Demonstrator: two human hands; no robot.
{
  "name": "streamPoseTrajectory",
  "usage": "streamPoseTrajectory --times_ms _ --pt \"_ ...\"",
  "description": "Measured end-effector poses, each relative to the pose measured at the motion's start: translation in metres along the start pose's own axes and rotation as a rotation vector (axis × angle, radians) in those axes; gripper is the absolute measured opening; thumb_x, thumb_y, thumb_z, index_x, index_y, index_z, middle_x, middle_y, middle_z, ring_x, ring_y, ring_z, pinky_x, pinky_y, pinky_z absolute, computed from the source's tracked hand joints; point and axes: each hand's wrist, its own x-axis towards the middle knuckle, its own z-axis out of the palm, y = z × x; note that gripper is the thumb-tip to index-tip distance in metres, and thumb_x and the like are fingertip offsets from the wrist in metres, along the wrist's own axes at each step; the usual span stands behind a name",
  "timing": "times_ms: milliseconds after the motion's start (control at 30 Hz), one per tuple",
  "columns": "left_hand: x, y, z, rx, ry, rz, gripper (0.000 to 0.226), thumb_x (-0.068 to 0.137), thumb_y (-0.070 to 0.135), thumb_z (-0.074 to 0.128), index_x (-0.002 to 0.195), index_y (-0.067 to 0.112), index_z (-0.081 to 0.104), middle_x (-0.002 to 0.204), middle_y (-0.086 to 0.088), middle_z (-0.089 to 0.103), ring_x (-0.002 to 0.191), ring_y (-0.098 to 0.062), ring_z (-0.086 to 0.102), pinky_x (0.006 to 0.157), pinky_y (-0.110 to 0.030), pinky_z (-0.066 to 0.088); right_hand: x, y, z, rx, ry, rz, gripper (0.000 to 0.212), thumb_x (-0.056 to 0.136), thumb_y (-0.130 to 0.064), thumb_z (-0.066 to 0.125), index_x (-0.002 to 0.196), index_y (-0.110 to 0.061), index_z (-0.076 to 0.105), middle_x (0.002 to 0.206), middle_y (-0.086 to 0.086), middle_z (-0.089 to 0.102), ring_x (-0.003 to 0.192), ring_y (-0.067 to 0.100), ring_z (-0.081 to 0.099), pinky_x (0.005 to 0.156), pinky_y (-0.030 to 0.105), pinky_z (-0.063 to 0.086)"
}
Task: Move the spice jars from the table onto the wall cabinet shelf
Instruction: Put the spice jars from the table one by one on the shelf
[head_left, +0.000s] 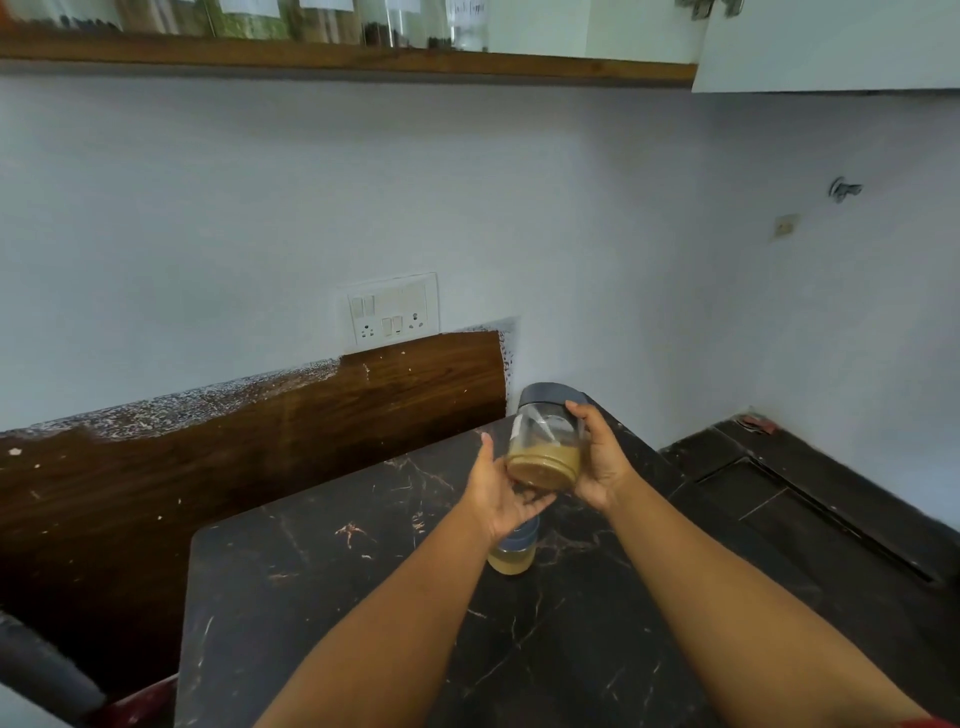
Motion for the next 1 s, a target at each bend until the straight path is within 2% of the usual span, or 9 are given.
streamPoseTrajectory --times_ms 133,233,300,400,467,633,700,800,1000 --pt "0.003 0.001 0.007 -0.045 -0.073 -0.034 0.063 0.093 0.058 0.045 0.134 0.01 0.054 0.126 -0.024 0.062 0.117 -0.039 0.06 0.101 -0.053 0.046 -0.001 0.002 0.01 -0.027 0.008 0.021 0.057 0.075 -0.047 0.071 0.117 -0.01 0.068 0.107 0.02 0.07 0.091 0.032 0.07 0.082 0.044 0.056" --pt "0.005 0.009 0.009 -0.069 -0.104 -0.025 0.06 0.095 0.054 0.046 0.135 0.009 0.052 0.127 -0.026 0.06 0.117 -0.041 0.058 0.099 -0.056 0.047 0.002 0.001 0.01 0.019 0.041 -0.009 0.057 0.083 -0.049 0.062 0.122 -0.008 0.066 0.119 0.022 0.065 0.109 0.036 0.064 0.097 0.049 0.049" --pt "0.006 0.013 0.007 -0.048 -0.102 -0.015 0.058 0.095 0.051 0.046 0.135 0.009 0.052 0.128 -0.026 0.06 0.118 -0.042 0.058 0.098 -0.058 0.047 0.004 -0.002 0.008 0.018 0.098 -0.031 0.053 0.086 -0.047 0.06 0.122 -0.009 0.066 0.123 0.02 0.065 0.118 0.037 0.06 0.1 0.052 0.046" --pt "0.009 0.02 0.003 -0.014 -0.09 0.011 0.056 0.096 0.051 0.046 0.134 0.011 0.052 0.128 -0.026 0.06 0.118 -0.041 0.058 0.099 -0.057 0.046 0.005 -0.002 0.011 -0.085 0.182 -0.072 0.045 0.092 -0.047 0.056 0.117 -0.011 0.068 0.115 0.014 0.07 0.109 0.031 0.065 0.086 0.044 0.055" --pt "0.01 0.025 0.003 0.017 -0.073 0.054 0.054 0.094 0.049 0.052 0.131 0.01 0.054 0.125 -0.024 0.062 0.115 -0.04 0.06 0.097 -0.055 0.049 0.005 0.0 0.011 -0.144 0.211 -0.108 0.046 0.095 -0.052 0.049 0.115 -0.015 0.067 0.111 0.011 0.072 0.104 0.028 0.067 0.08 0.04 0.055" --pt "0.005 0.037 0.011 0.172 -0.103 0.166 0.044 0.079 0.028 0.074 0.117 0.01 0.064 0.113 -0.016 0.071 0.108 -0.032 0.067 0.086 -0.05 0.056 0.005 -0.002 0.009 -0.049 0.134 -0.068 0.047 0.095 -0.054 0.046 0.122 -0.019 0.062 0.119 0.015 0.069 0.112 0.033 0.064 0.097 0.051 0.05" --pt "0.005 0.039 0.011 0.179 -0.086 0.172 0.036 0.082 0.029 0.073 0.113 0.012 0.066 0.105 -0.012 0.074 0.104 -0.03 0.068 0.083 -0.047 0.058 0.006 -0.007 0.009 -0.053 0.146 -0.068 0.044 0.096 -0.052 0.044 0.121 -0.02 0.063 0.12 0.014 0.068 0.113 0.032 0.063 0.099 0.052 0.048" --pt "0.007 0.039 0.009 0.127 0.003 0.158 0.038 0.089 0.035 0.065 0.119 0.012 0.062 0.093 -0.008 0.077 0.103 -0.029 0.068 0.08 -0.044 0.059 0.006 -0.011 0.01 -0.051 0.143 -0.068 0.047 0.098 -0.051 0.042 0.127 -0.018 0.059 0.123 0.014 0.067 0.116 0.032 0.061 0.102 0.053 0.045" --pt "0.004 0.039 0.009 0.155 0.025 0.177 0.037 0.088 0.035 0.067 0.12 0.015 0.062 0.1 -0.008 0.076 0.103 -0.026 0.068 0.076 -0.038 0.06 0.005 -0.011 0.01 -0.052 0.14 -0.061 0.049 0.097 -0.051 0.042 0.131 -0.019 0.058 0.118 0.012 0.07 0.113 0.031 0.064 0.099 0.051 0.049"
